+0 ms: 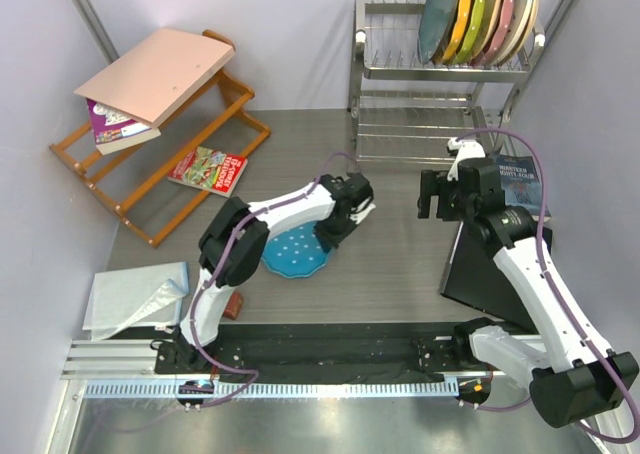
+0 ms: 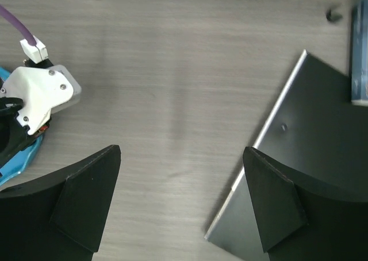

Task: Load the plates into the dish rack

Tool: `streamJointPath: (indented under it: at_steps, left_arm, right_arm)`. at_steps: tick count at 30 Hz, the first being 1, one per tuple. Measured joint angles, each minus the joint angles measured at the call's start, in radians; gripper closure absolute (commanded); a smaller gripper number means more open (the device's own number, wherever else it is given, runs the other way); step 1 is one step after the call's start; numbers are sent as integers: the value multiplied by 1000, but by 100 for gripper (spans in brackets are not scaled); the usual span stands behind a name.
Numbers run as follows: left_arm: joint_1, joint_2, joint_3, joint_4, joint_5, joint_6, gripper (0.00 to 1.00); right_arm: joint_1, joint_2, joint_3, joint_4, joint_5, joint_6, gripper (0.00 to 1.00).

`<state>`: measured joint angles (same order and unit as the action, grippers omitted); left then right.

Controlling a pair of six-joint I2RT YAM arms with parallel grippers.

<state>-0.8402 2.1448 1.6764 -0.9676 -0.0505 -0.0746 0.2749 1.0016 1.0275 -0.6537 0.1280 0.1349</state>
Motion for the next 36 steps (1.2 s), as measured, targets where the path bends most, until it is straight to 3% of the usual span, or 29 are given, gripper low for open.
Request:
streamJointPath:
  at_steps: [6,8,11,12,13,15,17,21,24,28,36]
  left_arm:
    - [-95,55,101,97,142,-18,100]
    - [-111,64,121,127,185,-27,91]
    - [-132,43,129,156,213,-26,63]
    - [-134,16,114,163,210,-17,38]
    - [-133,-21,91,167,201,-7,26]
    - [-125,-127,21,179,168,15,6]
    - [-101,-290,-70,181,131,14,1]
    - [29,-541,-212,211,132,-23,3]
    - [190,-594,-332,251,164,-92,9]
    - [334,-495,-465,268,165,-189,26]
    - [358,-343,-472,293,233,-277,37]
  right_arm:
    - [-31,-15,-25,-79,1,2,2]
    - [-34,-22,-44,-92,1,3,0]
    - [-38,-4,-54,-103,-11,3,0]
    - [-39,10,-54,-103,-21,3,0]
    - [-41,25,-54,-103,-41,2,0]
    - [-44,63,-54,-98,-91,2,0]
    - [-51,101,-64,-77,-169,4,0]
    - [-55,132,-132,10,-320,36,7]
    - [-55,177,-205,90,-441,76,8]
    - [-55,274,-286,170,-547,126,8]
    - [-55,352,-307,289,-639,152,8]
